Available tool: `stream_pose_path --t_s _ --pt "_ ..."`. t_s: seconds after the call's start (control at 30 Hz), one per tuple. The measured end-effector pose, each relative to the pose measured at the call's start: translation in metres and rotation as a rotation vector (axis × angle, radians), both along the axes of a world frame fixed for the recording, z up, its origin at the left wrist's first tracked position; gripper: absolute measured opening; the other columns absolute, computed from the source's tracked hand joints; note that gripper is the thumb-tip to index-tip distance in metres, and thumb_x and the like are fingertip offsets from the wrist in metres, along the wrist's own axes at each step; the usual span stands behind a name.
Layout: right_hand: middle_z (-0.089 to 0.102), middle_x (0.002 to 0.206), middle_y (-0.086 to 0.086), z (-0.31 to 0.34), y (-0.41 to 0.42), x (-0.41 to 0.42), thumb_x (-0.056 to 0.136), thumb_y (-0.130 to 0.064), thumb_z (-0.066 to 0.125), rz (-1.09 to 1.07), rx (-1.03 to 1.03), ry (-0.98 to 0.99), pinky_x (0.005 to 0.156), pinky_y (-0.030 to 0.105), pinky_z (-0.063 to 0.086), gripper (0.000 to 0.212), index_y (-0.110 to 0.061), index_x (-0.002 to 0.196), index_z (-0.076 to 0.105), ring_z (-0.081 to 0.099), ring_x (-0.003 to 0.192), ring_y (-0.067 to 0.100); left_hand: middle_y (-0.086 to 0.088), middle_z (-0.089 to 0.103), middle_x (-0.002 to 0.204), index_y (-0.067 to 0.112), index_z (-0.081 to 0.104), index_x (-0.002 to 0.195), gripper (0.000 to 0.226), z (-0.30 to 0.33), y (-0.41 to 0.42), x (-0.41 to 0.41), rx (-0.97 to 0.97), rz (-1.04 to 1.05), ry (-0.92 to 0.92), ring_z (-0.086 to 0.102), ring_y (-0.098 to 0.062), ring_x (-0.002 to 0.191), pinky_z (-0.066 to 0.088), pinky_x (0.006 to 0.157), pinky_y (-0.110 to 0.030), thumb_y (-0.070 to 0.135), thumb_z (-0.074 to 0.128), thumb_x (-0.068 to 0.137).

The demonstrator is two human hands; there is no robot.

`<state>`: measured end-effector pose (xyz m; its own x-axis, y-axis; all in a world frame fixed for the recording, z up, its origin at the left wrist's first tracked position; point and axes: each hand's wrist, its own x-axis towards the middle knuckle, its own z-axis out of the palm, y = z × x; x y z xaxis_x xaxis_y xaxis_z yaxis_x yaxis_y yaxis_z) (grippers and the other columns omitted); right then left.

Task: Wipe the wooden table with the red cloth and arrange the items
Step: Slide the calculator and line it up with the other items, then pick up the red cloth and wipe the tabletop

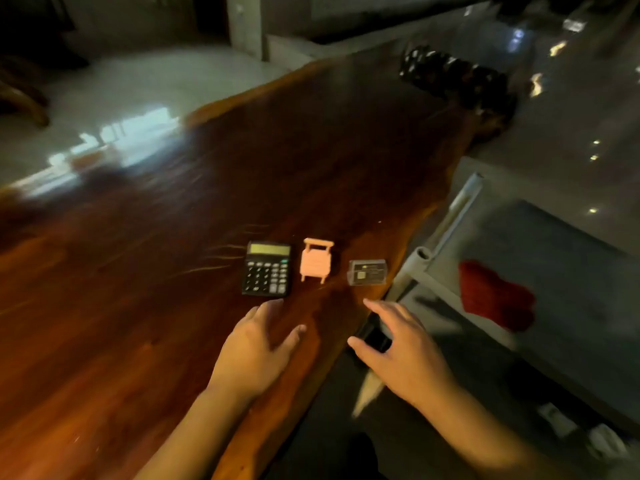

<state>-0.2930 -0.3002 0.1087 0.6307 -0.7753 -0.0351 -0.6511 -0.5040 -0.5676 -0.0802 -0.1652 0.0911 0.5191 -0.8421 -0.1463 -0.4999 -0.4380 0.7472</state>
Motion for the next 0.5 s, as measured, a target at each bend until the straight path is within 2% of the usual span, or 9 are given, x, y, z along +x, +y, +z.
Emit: stream_pose_path --t_s 0.17,0.27,0.37,0.43,0.5 --pt "0.043 0.127 -0.03 0.016 -0.058 -0.06 0.081 -0.064 0.06 -0.171 -0.016 -0.091 0.085 0.014 0.035 0.059 -0.047 0.137 0.05 0.041 0.118 -0.007 0.013 0.052 0.135 0.035 0.039 0.144 0.071 0.021 -0.07 -0.047 -0.047 -0.062 -0.059 0.053 0.004 0.104 0.042 0.083 -0.016 0.064 0.06 0.083" --pt "0.049 0.126 -0.026 0.017 -0.1 -0.101 0.086 -0.055 0.066 -0.266 0.038 -0.142 0.093 0.026 0.047 0.049 -0.043 0.132 0.055 0.049 0.118 -0.001 0.019 0.052 0.127 0.039 0.043 0.138 0.061 0.029 -0.123 -0.082 -0.075 -0.1 -0.029 0.051 0.009 0.096 0.039 0.078 -0.012 0.062 0.06 0.085" --pt "0.051 0.12 -0.019 0.011 -0.149 -0.141 0.089 -0.048 0.069 -0.35 0.082 -0.168 0.091 0.03 0.049 0.043 -0.036 0.129 0.06 0.054 0.112 0.005 0.021 0.06 0.119 0.037 0.05 0.132 0.05 0.029 -0.178 -0.12 -0.061 -0.152 0.056 0.057 0.011 0.095 0.042 0.069 -0.009 0.055 0.063 0.087" --pt "0.053 0.116 -0.015 0.003 -0.177 -0.163 0.089 -0.047 0.07 -0.412 0.118 -0.172 0.086 0.028 0.046 0.04 -0.035 0.127 0.062 0.055 0.107 0.008 0.017 0.066 0.111 0.033 0.054 0.129 0.048 0.021 -0.214 -0.143 -0.053 -0.161 0.103 0.062 0.008 0.094 0.049 0.072 -0.012 0.053 0.065 0.086" --pt "0.053 0.108 -0.016 -0.008 -0.203 -0.182 0.089 -0.048 0.069 -0.462 0.164 -0.168 0.077 0.025 0.045 0.038 -0.038 0.124 0.061 0.055 0.098 0.006 0.012 0.066 0.113 0.028 0.054 0.13 0.054 0.011 -0.247 -0.165 -0.021 -0.167 0.117 0.064 -0.002 0.098 0.055 0.084 -0.026 0.056 0.065 0.086"
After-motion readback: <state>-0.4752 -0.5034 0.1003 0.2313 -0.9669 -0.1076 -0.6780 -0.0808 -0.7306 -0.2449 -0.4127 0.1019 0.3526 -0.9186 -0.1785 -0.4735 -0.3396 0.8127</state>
